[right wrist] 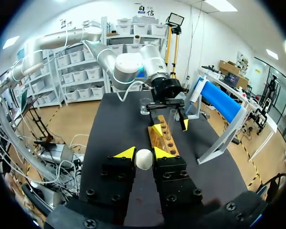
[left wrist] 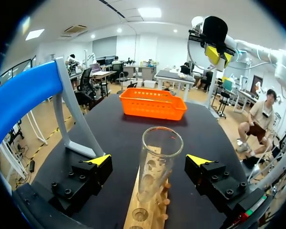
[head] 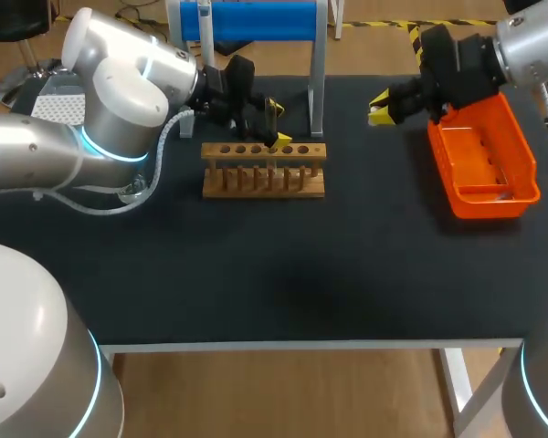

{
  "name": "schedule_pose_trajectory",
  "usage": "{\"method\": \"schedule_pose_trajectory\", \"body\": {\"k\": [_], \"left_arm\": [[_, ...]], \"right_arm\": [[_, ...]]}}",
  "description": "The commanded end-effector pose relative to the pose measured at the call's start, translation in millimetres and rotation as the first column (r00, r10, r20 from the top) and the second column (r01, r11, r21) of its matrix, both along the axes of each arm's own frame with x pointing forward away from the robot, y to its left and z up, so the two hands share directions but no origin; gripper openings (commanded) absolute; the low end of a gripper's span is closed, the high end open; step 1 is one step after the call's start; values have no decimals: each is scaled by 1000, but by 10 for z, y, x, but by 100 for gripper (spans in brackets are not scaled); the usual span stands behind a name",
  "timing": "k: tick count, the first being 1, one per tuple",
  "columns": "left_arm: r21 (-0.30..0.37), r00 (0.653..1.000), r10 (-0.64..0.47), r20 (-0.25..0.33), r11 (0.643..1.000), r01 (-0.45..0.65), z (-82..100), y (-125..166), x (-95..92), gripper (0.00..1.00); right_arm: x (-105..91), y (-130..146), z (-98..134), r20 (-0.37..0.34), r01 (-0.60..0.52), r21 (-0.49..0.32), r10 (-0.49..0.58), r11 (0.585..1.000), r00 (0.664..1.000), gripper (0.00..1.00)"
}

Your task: Invert the test tube, pick up the pipette, mount the tip to pipette, aspirate from beaker and dispense into the tube, eject the tip, return the pipette, and cap with the stopper.

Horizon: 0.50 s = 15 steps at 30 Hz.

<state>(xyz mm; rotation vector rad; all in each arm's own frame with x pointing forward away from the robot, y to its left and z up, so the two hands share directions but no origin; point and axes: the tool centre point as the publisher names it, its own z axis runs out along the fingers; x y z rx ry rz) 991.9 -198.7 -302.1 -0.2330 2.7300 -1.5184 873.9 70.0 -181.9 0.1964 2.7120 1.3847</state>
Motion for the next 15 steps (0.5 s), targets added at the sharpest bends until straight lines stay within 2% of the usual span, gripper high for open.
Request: {"method": "schedule_pose_trajectory", "body": {"k": [1, 9, 15], "left_arm": [[-1, 1000, -1, 0, 1000, 1, -8, -5, 6, 100], [-1, 1000, -1, 0, 1000, 1, -8, -5, 6, 100], [-1, 1000, -1, 0, 1000, 1, -8, -5, 6, 100]], "right_arm": [[-2, -6, 15, -3, -1, -4, 1, 1000, 1000, 0], [53, 38, 22, -7, 2, -8, -2, 1000, 1000, 0], [228, 301, 77, -4, -9, -32, 9, 999, 1000, 0]]}}
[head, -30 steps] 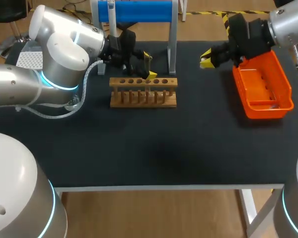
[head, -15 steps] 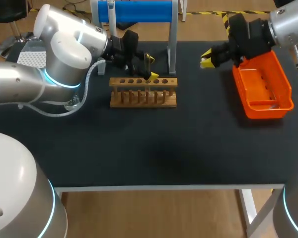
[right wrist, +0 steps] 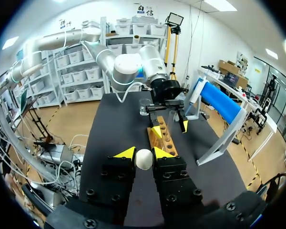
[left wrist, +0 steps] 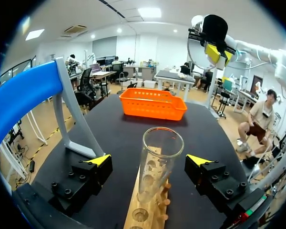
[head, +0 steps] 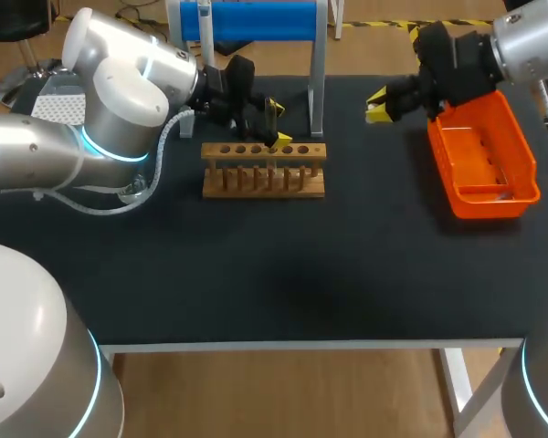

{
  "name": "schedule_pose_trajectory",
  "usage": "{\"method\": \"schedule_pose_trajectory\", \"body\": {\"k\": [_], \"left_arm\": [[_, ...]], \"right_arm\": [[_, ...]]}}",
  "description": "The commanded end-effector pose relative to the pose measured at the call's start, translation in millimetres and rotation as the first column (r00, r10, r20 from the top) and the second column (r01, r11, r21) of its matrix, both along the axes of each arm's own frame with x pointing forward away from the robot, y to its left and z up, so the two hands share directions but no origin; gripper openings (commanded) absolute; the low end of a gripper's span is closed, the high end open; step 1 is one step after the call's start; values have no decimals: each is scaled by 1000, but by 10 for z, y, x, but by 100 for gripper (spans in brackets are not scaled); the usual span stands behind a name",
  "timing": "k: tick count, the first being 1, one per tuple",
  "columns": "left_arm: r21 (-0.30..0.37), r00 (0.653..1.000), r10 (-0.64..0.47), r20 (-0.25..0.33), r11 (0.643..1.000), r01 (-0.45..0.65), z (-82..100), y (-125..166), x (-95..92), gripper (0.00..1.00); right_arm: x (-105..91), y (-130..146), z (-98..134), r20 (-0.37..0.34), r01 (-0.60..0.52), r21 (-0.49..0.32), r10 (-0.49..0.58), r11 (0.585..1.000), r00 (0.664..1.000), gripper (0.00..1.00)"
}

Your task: Invert the test tube, pick up the pipette, mount the tip to pipette, aspirate from beaker and dispense into the tube, eject the tip, return the pipette, and cap with the stopper.

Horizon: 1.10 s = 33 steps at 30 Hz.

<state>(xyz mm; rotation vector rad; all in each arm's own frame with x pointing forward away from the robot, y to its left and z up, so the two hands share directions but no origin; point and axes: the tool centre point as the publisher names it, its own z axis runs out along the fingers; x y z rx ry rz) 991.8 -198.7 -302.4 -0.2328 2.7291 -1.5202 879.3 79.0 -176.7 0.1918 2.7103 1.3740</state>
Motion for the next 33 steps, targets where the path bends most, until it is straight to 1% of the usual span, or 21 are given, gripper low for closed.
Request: {"method": "schedule_pose_trajectory", "body": {"k": [1, 6, 14, 22, 24, 28, 33], "left_arm": [[0, 1000, -1, 0, 1000, 1, -5, -4, 7, 100], [0, 1000, -1, 0, 1000, 1, -5, -4, 7, 100], [0, 1000, -1, 0, 1000, 1, -5, -4, 7, 100], [0, 1000, -1, 0, 1000, 1, -5, -4, 7, 100], [0, 1000, -1, 0, 1000, 1, -5, -4, 7, 100], [0, 1000, -1, 0, 1000, 1, -5, -4, 7, 100], [0, 1000, -1, 0, 1000, 1, -5, -4, 7, 100]], "right_arm": [[211, 260, 32, -13, -8, -32, 8, 999, 1000, 0], [442, 521, 3, -24, -6, -58, 5, 998, 1000, 0], [703, 888, -37, -18, -3, -91, 1, 996, 1000, 0], [860, 1184, -163, -16, -20, -146, 17, 989, 1000, 0], [865, 1216, -180, -17, -20, -150, 18, 988, 1000, 0], [950, 1280, -217, -17, -17, -160, 15, 987, 1000, 0], [973, 1322, -238, -14, -18, -172, 16, 985, 1000, 0]]}}
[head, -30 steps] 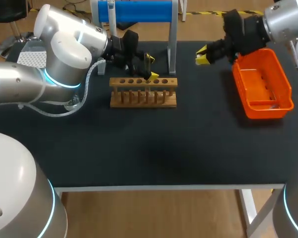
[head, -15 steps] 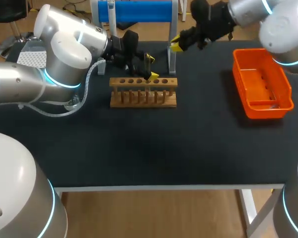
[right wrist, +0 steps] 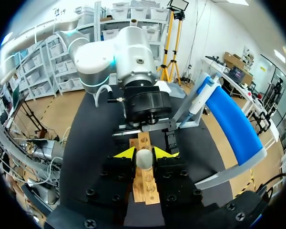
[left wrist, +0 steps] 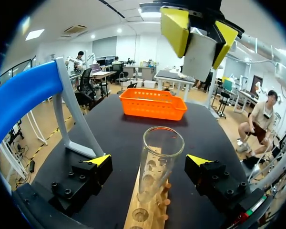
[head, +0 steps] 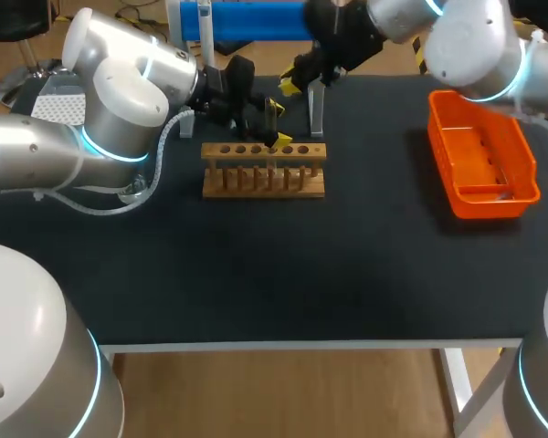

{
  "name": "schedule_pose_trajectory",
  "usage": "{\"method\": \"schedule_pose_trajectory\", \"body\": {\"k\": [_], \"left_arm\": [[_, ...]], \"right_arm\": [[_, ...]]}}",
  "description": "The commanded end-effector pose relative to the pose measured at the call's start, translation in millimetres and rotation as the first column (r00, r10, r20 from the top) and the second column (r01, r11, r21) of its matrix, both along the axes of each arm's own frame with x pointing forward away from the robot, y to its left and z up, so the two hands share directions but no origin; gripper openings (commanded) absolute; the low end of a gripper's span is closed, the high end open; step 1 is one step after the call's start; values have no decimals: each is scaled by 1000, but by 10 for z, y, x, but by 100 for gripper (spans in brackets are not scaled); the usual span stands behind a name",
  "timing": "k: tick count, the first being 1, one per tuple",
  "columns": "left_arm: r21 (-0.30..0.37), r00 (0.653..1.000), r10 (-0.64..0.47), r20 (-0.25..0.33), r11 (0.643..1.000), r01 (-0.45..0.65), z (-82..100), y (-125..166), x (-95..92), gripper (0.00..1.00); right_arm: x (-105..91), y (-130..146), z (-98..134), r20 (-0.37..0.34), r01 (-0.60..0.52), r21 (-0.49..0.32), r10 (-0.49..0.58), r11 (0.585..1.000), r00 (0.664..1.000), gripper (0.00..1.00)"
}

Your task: Invert the test tube, pick up the pipette, mount the tip to pipette, aspirate from beaker and dispense into the tube, eject the tip, return the pipette, and cap with the stopper.

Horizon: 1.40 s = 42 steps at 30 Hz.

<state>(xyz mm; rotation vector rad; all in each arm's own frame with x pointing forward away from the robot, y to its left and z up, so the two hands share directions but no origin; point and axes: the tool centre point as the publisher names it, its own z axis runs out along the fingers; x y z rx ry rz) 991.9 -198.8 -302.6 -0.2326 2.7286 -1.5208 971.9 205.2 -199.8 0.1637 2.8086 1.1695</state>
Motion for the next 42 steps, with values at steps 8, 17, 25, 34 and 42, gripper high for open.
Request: {"method": "schedule_pose_trajectory", "body": {"k": [8, 17, 25, 34, 42], "left_arm": [[1, 1000, -1, -1, 1000, 1, -3, -3, 6, 100], [1, 1000, -1, -1, 1000, 1, -3, -3, 6, 100], [1, 1000, -1, -1, 1000, 1, -3, -3, 6, 100], [4, 1000, 4, 5, 1000, -4, 12, 17, -2, 100], [7, 1000, 25, 13, 1000, -25, 37, 71, -55, 100]], "right_arm": [[64, 122, -44, -7, -6, -37, 6, 999, 1000, 0], [79, 122, -36, -4, 13, -33, -13, 999, 1000, 0], [79, 122, -36, -4, 13, -33, -13, 999, 1000, 0], [79, 122, -36, -4, 13, -33, -13, 999, 1000, 0], [79, 122, -36, -4, 13, -33, -13, 999, 1000, 0]]}}
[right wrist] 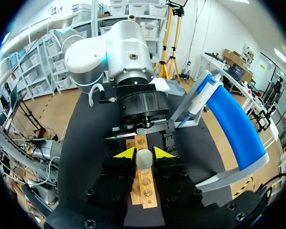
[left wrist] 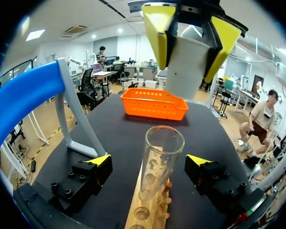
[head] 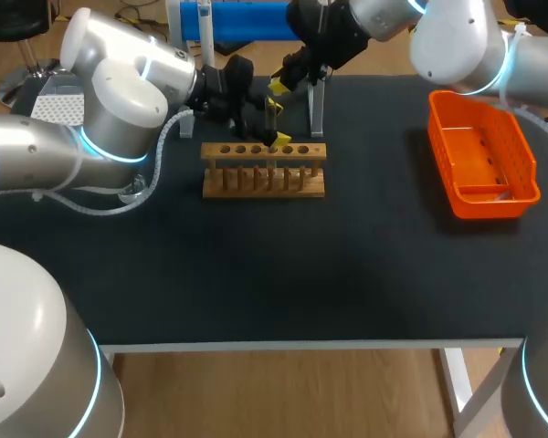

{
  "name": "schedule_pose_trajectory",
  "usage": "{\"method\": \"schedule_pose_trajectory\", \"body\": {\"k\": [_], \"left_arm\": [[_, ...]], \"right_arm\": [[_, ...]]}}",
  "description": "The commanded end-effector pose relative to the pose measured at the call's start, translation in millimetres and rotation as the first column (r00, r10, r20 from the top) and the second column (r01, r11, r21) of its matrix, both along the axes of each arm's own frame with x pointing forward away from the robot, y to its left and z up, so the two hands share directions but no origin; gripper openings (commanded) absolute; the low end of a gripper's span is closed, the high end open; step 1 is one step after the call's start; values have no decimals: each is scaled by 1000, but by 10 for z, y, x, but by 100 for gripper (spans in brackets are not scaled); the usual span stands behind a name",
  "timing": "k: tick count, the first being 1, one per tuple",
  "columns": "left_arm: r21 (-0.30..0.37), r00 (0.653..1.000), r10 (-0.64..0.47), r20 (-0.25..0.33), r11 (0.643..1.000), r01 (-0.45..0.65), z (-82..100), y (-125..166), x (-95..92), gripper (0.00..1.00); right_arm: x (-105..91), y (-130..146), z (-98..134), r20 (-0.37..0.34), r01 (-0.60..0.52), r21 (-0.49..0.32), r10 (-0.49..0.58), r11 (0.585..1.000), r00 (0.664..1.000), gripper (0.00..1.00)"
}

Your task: Invert the test tube, pick up the pipette, mount the tip to pipette, aspirate from beaker and dispense into the tube, eject the tip, return the pipette, and cap with the stopper.

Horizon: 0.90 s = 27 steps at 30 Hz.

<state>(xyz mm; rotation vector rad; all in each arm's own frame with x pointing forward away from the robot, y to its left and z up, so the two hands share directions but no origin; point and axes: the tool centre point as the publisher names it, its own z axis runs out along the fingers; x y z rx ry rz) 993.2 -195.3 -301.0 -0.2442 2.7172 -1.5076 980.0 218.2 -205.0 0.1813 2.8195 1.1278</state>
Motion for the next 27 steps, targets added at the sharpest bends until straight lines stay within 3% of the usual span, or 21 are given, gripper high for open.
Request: {"method": "schedule_pose_trajectory", "body": {"k": [1, 27], "left_arm": [[0, 1000, 16, 7, 1000, -16, 19, 47, -74, 100], [14, 1000, 10, 30, 1000, -11, 46, 72, -81, 100]], "right_arm": [[-2, -9, 16, -2, 0, -5, 0, 1000, 1000, 0], [20, 5, 2, -10, 10, -9, -10, 1000, 1000, 0]]}}
